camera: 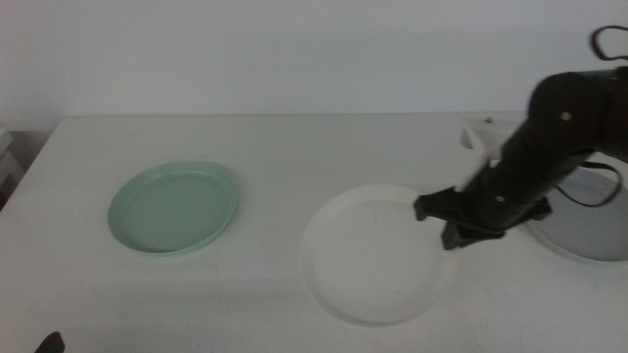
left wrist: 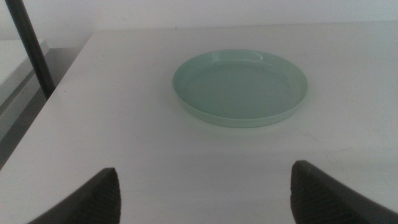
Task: Stack the three bowls on top of each other.
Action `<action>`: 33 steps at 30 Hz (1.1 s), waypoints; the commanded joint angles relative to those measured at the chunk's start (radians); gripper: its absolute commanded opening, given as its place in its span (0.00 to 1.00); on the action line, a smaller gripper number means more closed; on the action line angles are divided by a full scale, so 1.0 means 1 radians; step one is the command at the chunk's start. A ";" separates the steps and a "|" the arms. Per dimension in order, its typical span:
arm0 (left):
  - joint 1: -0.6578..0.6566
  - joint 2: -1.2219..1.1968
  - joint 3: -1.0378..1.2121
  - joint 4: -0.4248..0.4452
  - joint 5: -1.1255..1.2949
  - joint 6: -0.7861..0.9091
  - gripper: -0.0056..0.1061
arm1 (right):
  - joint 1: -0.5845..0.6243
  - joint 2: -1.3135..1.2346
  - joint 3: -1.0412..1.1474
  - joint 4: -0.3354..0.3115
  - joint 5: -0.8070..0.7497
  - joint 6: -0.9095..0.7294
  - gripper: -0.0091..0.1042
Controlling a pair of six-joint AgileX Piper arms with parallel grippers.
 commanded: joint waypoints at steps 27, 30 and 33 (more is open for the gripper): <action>0.001 -0.013 -0.005 -0.008 -0.078 -0.009 0.95 | 0.059 0.229 -0.132 -0.033 -0.062 0.012 0.45; 0.001 -0.013 -0.005 -0.008 -0.078 -0.009 0.95 | 0.056 0.160 -0.132 -0.035 -0.051 0.013 0.54; 0.001 -0.013 -0.005 -0.008 -0.078 -0.009 0.95 | 0.043 0.064 -0.132 -0.059 -0.044 0.013 0.57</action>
